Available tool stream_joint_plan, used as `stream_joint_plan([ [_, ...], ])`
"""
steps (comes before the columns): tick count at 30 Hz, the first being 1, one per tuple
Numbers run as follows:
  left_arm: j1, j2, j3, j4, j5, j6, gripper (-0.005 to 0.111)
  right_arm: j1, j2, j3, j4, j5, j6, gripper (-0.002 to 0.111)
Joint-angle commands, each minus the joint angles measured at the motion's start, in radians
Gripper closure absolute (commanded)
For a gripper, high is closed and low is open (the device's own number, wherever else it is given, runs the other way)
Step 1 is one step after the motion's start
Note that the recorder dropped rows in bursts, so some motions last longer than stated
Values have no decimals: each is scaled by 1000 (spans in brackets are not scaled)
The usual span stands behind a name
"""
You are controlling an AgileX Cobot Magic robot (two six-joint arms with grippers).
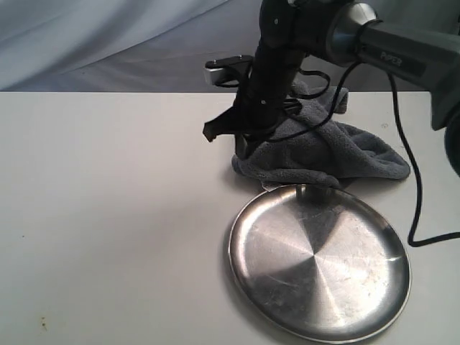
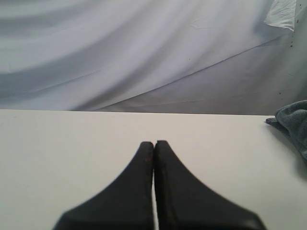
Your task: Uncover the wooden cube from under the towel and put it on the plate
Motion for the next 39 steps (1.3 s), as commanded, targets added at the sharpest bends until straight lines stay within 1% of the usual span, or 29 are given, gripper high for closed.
stream_joint_plan([
  [1, -1, -2, 4, 1, -4, -3, 105, -4, -129, 232, -57, -52, -15, 108],
  [5, -1, -2, 4, 1, -4, -3, 105, -46, -249, 434, -90, -182, -15, 108],
  [9, -1, -2, 4, 1, -4, -1, 105, -149, -353, 591, -90, -261, -15, 108],
  [13, -1, -2, 4, 1, -4, -1, 105, -295, -388, 623, -90, -305, 18, 108],
  [16, -1, -2, 4, 1, -4, -1, 105, -363, -388, 623, -59, -367, 53, 108],
  [18, -1, -2, 4, 1, -4, -1, 105, -375, -388, 618, -47, -419, 50, 108],
  [20, -1, -2, 4, 1, -4, -1, 105, -378, -371, 587, -47, -431, 50, 108],
  [24, -1, -2, 4, 1, -4, -3, 105, -371, -300, 460, -31, -398, 56, 108],
  [33, -1, -2, 4, 1, -4, -3, 105, -365, -77, 79, -30, -235, 79, 108],
  [37, -1, -2, 4, 1, -4, -3, 105, -336, -3, -65, -33, -190, 87, 108],
  [39, -1, -2, 4, 1, -4, -3, 105, -315, 21, -109, -33, -180, 87, 108],
])
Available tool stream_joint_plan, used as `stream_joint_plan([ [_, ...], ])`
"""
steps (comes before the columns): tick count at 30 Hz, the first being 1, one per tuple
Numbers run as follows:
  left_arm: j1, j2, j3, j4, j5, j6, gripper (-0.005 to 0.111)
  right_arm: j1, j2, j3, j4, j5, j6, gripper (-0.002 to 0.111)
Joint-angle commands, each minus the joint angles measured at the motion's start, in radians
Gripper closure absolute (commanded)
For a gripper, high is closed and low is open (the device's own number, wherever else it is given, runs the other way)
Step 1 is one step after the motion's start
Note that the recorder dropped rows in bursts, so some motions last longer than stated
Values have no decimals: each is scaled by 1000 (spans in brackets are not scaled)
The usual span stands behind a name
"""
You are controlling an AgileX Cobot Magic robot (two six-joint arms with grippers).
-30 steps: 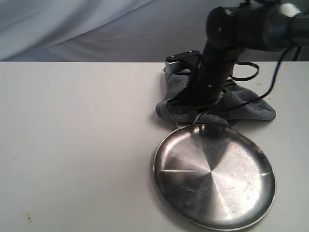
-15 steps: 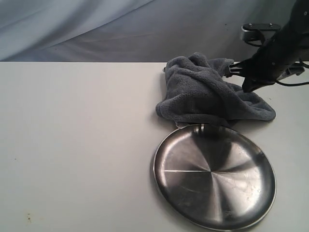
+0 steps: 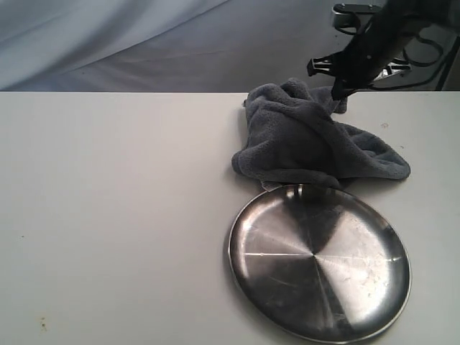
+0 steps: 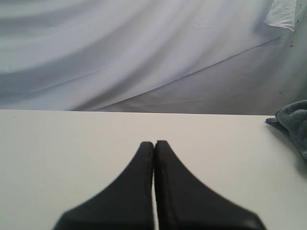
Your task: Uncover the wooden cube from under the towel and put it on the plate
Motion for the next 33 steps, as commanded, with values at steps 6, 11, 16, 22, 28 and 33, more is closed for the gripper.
stream_joint_plan([
  [6, -1, -2, 4, 1, -4, -3, 105, 154, 59, -133, 2, 138, -46, 108],
  [11, -1, -2, 4, 1, -4, -3, 105, 182, 53, -133, -41, 221, -72, 108],
  [16, -1, -2, 4, 1, -4, 0, 105, 201, -14, -67, -43, 221, -75, 108],
  [22, -1, -2, 4, 1, -4, -2, 105, 214, -125, 197, -69, 8, -34, 108],
  [28, -1, -2, 4, 1, -4, -2, 105, 214, -137, 247, -152, -162, 60, 108],
  [33, -1, -2, 4, 1, -4, 0, 105, 214, -138, 247, -156, -211, 25, 94],
])
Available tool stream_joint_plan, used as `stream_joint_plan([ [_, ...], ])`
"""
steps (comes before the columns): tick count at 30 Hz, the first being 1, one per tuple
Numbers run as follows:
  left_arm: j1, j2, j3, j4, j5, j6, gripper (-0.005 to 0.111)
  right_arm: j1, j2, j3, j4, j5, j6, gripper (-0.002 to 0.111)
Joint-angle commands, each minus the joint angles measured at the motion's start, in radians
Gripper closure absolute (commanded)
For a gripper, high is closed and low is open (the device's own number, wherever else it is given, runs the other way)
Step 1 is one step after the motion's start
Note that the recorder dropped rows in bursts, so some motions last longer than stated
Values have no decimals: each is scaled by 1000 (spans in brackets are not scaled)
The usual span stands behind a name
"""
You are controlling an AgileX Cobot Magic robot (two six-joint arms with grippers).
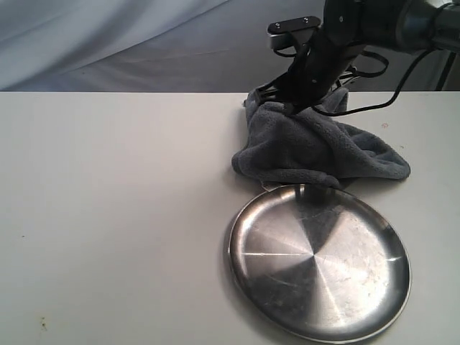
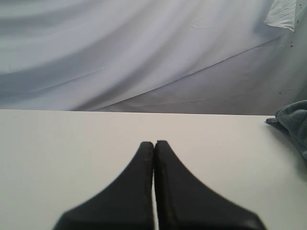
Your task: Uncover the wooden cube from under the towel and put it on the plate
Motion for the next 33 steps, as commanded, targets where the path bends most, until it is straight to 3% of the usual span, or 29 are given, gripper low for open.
stream_joint_plan([
  [1, -1, -2, 4, 1, -4, 0, 105, 2, -16, 5, -12, -24, -25, 81],
  [3, -1, -2, 4, 1, -4, 0, 105, 2, -16, 5, -39, -41, -45, 57],
  [5, -1, -2, 4, 1, -4, 0, 105, 2, -16, 5, -94, -69, -45, 41],
  [11, -1, -2, 4, 1, -4, -3, 105, 2, 20, 5, -113, -68, -17, 39],
  [26, -1, -2, 4, 1, -4, -1, 105, 2, 74, 5, -74, 15, -3, 52],
  [33, -1, -2, 4, 1, -4, -3, 105, 2, 54, 5, -74, 35, -3, 89],
])
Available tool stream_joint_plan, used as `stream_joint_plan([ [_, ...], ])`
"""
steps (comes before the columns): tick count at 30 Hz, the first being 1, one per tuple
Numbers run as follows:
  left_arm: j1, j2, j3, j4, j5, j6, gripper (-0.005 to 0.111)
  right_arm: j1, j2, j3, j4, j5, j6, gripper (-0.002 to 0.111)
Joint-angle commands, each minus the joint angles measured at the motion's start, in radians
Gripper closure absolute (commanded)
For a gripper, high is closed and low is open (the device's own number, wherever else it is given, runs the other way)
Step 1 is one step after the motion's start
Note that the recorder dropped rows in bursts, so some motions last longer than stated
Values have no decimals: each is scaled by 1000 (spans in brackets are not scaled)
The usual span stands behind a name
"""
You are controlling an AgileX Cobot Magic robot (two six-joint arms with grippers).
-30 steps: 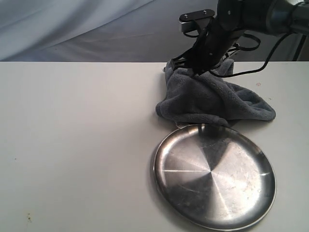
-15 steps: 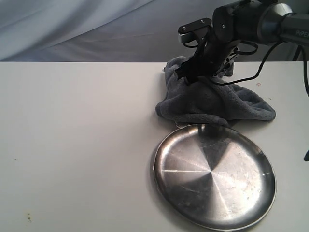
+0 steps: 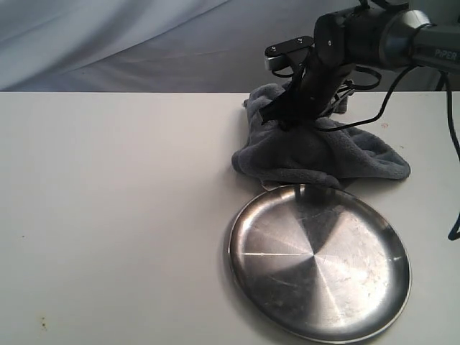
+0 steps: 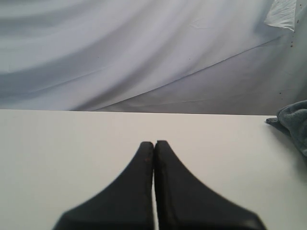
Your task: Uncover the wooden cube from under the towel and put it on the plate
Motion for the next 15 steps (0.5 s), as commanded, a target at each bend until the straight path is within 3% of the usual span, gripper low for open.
stream_joint_plan([
  [1, -1, -2, 4, 1, -4, -3, 105, 2, -22, 5, 0, 41, 5, 96],
  [4, -1, -2, 4, 1, -4, -3, 105, 2, -59, 5, 0, 35, 5, 108],
  [15, -1, -2, 4, 1, -4, -1, 105, 2, -242, 5, 0, -55, 2, 108],
])
